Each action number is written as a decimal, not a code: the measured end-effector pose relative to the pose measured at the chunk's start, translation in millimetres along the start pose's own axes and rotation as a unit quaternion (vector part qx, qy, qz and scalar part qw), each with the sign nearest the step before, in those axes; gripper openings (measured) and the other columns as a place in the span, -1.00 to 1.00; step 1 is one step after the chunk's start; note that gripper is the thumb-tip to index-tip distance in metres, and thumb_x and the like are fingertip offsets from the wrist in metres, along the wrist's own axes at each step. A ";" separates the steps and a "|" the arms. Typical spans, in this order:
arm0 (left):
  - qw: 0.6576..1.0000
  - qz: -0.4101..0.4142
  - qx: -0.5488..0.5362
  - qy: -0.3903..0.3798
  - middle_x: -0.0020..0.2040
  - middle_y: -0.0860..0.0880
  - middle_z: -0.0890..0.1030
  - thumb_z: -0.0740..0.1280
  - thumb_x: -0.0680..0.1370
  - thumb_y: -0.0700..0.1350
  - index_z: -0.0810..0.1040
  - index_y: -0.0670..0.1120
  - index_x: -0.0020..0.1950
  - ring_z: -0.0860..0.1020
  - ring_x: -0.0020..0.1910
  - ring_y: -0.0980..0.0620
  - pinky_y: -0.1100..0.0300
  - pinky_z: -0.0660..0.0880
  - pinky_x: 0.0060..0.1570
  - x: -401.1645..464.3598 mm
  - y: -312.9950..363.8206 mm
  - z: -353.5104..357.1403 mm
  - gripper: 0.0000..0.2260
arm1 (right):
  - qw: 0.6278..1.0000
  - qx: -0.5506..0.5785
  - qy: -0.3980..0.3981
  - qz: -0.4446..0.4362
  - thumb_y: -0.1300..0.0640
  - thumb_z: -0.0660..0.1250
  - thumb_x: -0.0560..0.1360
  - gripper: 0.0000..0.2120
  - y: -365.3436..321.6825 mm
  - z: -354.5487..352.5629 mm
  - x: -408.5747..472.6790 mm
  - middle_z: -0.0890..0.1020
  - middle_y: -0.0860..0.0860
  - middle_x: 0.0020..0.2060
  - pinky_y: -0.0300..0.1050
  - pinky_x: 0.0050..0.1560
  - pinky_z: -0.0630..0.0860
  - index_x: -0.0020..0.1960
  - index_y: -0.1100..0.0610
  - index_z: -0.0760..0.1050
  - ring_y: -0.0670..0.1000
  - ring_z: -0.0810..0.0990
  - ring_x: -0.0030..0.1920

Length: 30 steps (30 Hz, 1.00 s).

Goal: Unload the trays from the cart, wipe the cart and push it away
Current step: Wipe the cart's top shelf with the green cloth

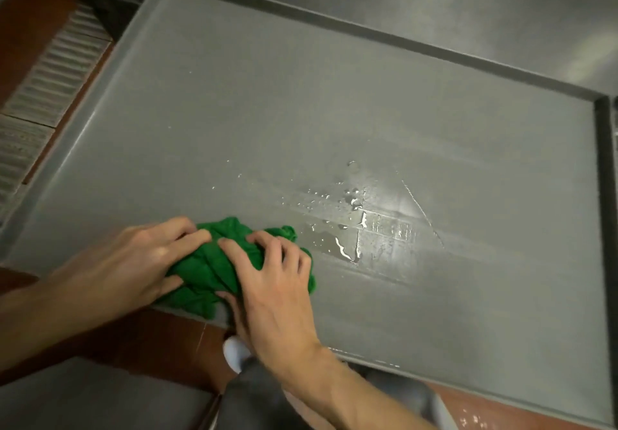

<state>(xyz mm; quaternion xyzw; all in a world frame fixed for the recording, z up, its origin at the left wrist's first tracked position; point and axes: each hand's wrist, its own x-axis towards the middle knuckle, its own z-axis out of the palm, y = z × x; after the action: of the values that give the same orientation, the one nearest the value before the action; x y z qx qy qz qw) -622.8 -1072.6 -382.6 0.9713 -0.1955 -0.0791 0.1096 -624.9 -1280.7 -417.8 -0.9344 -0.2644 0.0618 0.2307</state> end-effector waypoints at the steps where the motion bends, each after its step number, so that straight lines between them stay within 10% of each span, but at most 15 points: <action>1: 1.000 0.010 0.000 -0.005 0.04 0.03 0.46 0.67 0.03 -0.17 0.40 -0.03 0.21 0.67 -0.23 -0.05 0.19 0.50 -0.25 10.7 14.9 2.5 -0.18 | 1.000 -0.001 0.004 0.009 -0.14 0.30 0.50 -0.48 16.1 -6.7 -8.5 0.42 0.10 0.24 0.13 0.15 0.37 0.42 -0.10 0.29 0.17 0.41 0.17; 7: 0.999 0.041 -0.011 0.011 -0.01 -0.04 0.58 0.58 0.12 -0.22 0.42 -0.04 0.21 0.63 -0.12 -0.08 0.10 0.59 -0.41 80.2 65.6 8.6 -0.30 | 0.999 -0.037 0.017 0.020 -0.16 0.31 0.51 -0.48 96.7 -44.3 -14.6 0.42 0.04 0.25 0.07 0.15 0.31 0.43 -0.09 0.32 0.12 0.41 0.17; 20: 0.983 -0.058 -0.020 0.170 0.11 -0.24 0.54 0.41 0.42 -0.14 0.47 -0.12 0.31 0.51 0.08 -0.29 -0.13 0.47 0.05 317.5 -16.8 -1.2 -0.54 | 0.990 -0.049 0.129 -0.021 -0.11 0.29 0.52 -0.47 237.3 -94.4 219.9 0.48 0.10 0.25 0.01 0.16 0.29 0.45 0.00 0.35 0.18 0.41 0.19; 30: 0.974 -0.064 0.037 0.214 0.14 -0.16 0.49 0.33 0.39 -0.15 0.52 -0.06 0.20 0.48 0.09 -0.23 -0.02 0.37 -0.04 379.7 -66.8 -22.0 -0.63 | 0.971 -0.136 0.197 0.000 -0.09 0.23 0.46 -0.44 239.9 -93.5 287.0 0.46 0.15 0.23 0.08 0.08 0.33 0.43 0.03 0.34 0.22 0.41 0.18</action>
<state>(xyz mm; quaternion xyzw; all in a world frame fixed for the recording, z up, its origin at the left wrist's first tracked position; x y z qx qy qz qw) -248.3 -1159.4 -419.9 0.9796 -0.1082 0.1309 0.1073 -246.3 -1348.8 -444.4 -0.9507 -0.2203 -0.1597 0.1488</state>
